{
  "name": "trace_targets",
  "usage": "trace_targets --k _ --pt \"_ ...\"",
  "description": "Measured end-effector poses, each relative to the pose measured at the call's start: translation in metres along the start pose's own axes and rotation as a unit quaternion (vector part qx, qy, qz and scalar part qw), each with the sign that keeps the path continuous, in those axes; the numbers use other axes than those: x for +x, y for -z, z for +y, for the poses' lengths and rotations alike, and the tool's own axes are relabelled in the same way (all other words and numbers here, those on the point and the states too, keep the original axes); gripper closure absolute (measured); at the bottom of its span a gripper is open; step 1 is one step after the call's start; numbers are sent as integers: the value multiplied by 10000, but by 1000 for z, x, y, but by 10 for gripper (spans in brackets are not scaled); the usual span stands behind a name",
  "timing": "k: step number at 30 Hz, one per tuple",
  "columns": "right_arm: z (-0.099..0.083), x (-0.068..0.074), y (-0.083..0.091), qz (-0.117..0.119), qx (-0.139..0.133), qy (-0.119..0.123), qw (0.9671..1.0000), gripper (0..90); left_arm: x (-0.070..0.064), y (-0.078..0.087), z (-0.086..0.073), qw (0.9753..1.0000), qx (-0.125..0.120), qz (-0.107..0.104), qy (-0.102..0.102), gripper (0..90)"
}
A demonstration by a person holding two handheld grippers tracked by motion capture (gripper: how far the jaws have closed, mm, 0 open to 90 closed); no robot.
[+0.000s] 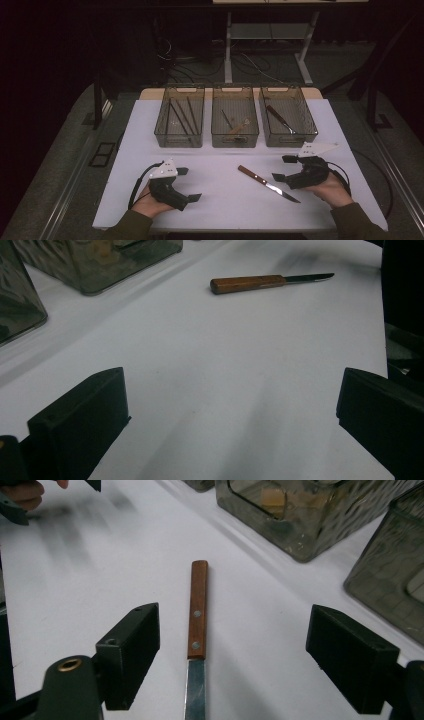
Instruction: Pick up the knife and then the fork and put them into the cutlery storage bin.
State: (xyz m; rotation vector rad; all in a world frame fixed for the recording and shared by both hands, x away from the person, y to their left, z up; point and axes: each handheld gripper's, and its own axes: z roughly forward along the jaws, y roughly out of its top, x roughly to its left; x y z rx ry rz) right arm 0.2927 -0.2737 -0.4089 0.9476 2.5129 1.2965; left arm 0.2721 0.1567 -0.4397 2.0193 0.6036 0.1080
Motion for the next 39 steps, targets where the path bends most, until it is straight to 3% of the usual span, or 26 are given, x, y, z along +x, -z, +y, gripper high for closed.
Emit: trace_targets --k 11,18,30,39 --pt "-4 9 -14 330 21 30 9994 448 0 0 0 10000 17 2 -20 0" --pt "-6 10 -25 349 179 97 9992 556 0 0 0 10000 15 -3 -22 0" --pt "-10 12 -43 296 639 305 9971 641 -1 0 0 10000 9 -2 -13 0" --pt "-12 14 -50 274 765 459 9956 687 -1 0 0 10000 7 -3 -12 0"
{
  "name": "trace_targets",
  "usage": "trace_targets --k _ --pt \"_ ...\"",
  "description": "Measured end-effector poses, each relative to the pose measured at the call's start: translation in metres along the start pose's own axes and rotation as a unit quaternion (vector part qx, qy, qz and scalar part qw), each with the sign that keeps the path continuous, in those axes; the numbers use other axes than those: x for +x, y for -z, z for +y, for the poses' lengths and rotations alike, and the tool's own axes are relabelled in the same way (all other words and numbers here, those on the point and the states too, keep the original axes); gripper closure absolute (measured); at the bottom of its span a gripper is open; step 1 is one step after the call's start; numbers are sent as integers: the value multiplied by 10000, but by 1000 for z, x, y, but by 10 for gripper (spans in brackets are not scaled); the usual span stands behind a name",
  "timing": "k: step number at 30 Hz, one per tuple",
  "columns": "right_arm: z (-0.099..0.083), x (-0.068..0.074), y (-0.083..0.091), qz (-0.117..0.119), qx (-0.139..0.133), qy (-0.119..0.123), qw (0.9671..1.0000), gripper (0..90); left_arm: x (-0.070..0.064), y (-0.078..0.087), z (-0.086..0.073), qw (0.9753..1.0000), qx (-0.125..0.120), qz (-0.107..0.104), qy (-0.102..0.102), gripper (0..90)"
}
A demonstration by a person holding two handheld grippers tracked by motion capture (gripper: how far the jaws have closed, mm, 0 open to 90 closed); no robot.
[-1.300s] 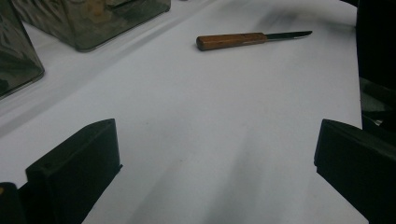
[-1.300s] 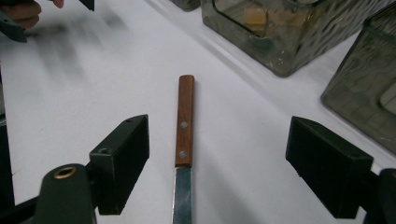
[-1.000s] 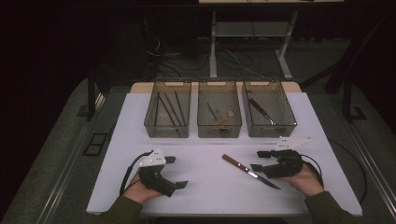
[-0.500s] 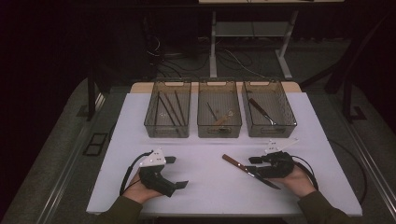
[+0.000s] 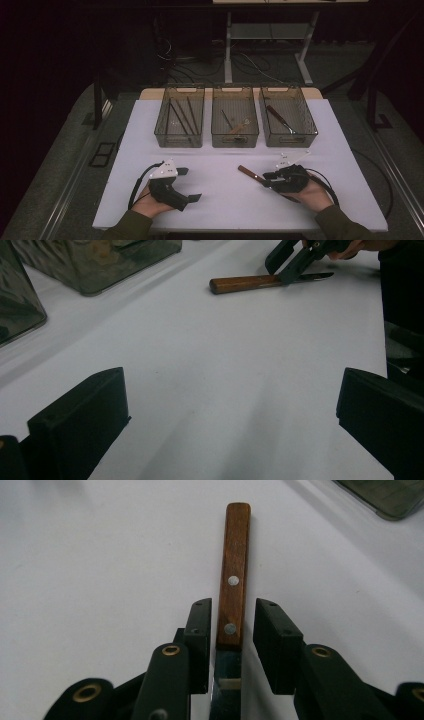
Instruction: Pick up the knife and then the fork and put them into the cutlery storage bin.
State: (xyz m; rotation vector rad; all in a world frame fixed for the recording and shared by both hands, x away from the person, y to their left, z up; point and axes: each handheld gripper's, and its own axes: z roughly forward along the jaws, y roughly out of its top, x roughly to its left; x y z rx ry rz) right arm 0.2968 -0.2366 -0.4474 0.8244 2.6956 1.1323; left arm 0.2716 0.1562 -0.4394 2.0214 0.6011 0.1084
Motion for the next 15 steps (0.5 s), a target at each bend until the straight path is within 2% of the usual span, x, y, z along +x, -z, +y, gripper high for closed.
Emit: trace_targets --k 3,6,10,15 --pt "0 0 -2 38 15 36 10000 709 0 0 0 10000 2 -1 -5 0" --pt "-1 3 -3 -55 50 155 9999 740 0 0 0 10000 2 1 -1 0" --pt "-4 5 -3 -158 -17 344 9993 744 0 0 0 10000 2 4 0 0" --pt "-7 7 -3 -193 -120 407 9989 763 -1 -1 0 10000 5 -4 -1 0"
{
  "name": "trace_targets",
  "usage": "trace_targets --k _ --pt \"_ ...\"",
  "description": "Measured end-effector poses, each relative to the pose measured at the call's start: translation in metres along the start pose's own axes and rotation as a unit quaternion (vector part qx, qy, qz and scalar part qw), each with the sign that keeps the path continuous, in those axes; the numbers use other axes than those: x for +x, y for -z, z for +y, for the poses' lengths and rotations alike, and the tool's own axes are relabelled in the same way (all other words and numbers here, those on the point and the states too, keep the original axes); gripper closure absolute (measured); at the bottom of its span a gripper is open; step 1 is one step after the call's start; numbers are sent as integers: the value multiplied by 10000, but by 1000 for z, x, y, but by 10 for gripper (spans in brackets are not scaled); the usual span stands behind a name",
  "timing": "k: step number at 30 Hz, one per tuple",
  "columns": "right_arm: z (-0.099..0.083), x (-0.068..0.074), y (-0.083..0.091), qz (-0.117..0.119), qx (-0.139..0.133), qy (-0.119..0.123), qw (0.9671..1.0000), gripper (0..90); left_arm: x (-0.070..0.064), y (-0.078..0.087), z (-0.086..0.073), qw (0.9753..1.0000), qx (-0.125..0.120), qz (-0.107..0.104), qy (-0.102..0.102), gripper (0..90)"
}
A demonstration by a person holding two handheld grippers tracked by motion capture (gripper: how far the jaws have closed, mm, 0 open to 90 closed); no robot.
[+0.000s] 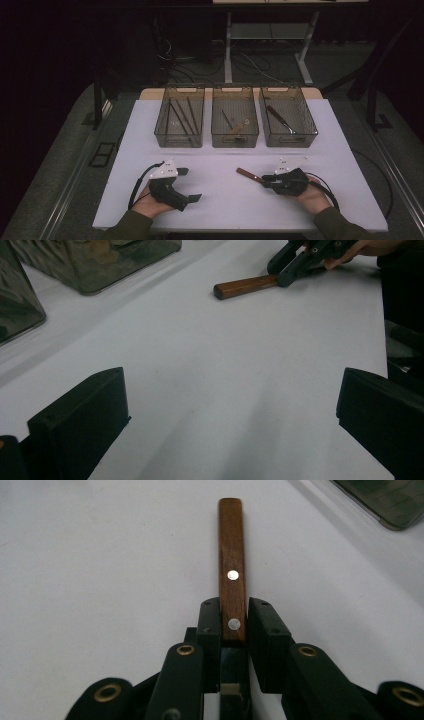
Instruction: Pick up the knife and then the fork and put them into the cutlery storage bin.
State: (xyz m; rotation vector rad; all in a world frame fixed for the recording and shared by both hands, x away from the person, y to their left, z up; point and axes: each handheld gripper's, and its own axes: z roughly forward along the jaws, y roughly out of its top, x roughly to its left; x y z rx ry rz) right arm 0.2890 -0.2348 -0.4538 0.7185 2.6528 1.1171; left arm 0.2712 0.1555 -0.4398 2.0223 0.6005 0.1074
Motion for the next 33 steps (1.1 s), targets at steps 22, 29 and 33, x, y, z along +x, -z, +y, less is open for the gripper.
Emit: trace_targets --k 22,29,33 --pt "4 -13 15 176 -105 -397 9990 767 0 0 0 10000 -8 -11 2 0" --pt "6 -15 19 161 -177 -425 9988 767 0 0 0 10000 -8 -14 6 0" --pt "8 -17 24 131 -213 -471 9986 767 0 0 0 10000 8 -20 4 0"
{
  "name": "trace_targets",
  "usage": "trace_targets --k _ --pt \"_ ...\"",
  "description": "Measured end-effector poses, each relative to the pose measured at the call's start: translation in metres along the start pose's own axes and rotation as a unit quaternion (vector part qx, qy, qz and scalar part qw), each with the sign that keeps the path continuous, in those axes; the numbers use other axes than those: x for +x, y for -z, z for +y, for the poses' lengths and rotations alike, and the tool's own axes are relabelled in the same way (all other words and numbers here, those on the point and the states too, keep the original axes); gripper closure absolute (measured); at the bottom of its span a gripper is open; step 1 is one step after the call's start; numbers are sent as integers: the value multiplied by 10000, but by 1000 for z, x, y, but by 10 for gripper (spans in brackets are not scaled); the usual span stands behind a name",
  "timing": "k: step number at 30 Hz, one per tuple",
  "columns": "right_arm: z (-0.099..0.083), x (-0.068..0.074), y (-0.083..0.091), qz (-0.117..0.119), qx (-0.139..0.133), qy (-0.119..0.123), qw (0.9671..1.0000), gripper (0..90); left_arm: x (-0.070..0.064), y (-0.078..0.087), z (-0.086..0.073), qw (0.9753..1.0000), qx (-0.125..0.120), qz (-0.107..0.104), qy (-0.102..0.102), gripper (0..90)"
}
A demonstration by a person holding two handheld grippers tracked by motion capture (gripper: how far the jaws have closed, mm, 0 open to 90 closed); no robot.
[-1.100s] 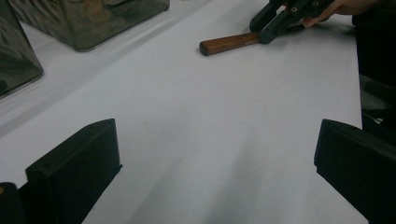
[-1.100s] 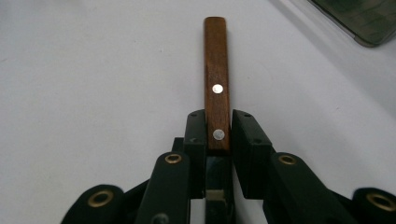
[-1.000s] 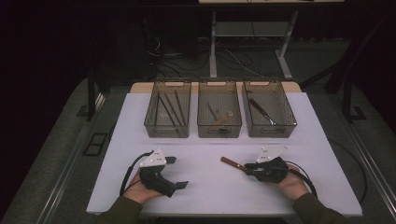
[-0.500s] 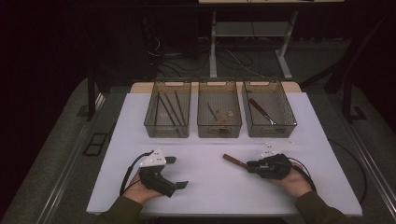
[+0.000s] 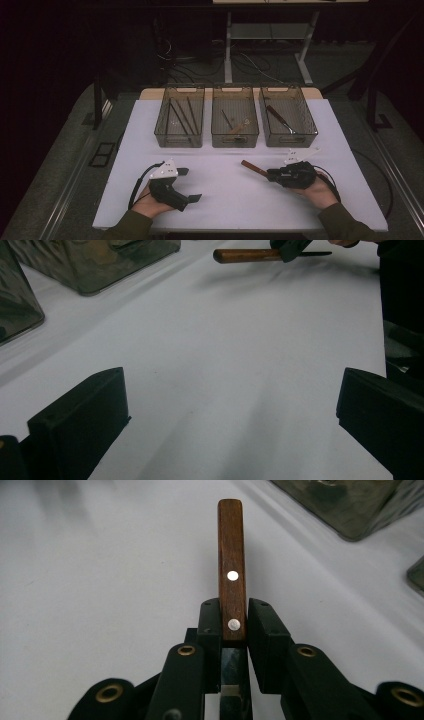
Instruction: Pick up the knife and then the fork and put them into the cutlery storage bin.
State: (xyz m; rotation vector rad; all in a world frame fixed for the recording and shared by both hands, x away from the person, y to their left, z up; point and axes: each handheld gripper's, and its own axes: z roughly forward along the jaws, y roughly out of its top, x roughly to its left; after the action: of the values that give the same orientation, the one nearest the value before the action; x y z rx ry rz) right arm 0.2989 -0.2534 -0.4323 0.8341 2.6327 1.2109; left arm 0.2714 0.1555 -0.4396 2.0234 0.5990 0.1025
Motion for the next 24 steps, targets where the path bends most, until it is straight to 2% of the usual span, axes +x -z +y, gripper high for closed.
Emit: trace_targets --k 15,24 --pt "9 -9 19 -156 -267 -63 9995 766 0 0 0 10000 8 0 -1 0" --pt "28 -28 41 -448 -490 -169 9977 766 1 0 0 10000 16 2 0 0"
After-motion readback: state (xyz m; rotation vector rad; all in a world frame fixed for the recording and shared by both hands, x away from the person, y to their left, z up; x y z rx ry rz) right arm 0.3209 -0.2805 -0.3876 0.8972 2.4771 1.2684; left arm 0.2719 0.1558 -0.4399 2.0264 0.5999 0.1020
